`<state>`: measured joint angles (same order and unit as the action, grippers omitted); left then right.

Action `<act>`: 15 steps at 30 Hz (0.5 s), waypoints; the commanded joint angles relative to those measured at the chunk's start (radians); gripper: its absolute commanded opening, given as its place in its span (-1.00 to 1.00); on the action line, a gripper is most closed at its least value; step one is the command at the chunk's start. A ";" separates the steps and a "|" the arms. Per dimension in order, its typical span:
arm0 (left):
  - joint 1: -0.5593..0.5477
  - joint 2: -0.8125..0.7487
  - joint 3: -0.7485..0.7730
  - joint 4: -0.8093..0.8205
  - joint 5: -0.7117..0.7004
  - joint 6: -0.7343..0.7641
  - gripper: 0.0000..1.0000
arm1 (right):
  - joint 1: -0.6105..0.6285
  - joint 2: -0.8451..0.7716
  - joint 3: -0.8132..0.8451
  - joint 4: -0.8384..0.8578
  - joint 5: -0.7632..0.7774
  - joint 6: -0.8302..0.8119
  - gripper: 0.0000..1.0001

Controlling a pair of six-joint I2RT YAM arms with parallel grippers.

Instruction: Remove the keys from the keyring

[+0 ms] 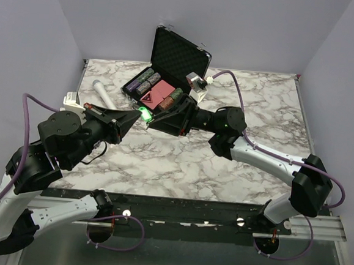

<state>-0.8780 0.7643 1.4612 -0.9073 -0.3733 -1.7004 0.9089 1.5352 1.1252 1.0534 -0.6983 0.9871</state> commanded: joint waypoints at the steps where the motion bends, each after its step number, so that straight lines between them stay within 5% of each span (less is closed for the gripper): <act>1: 0.004 -0.013 -0.010 0.021 0.002 -0.015 -1.00 | 0.007 -0.017 0.013 0.039 -0.021 0.001 -0.33; 15: 0.004 -0.013 -0.009 0.007 0.002 -0.016 -1.00 | 0.007 -0.020 0.012 0.068 -0.017 0.013 -0.28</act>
<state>-0.8783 0.7555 1.4559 -0.8989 -0.3733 -1.7100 0.9092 1.5352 1.1252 1.0733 -0.6983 0.9943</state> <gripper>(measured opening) 0.007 0.345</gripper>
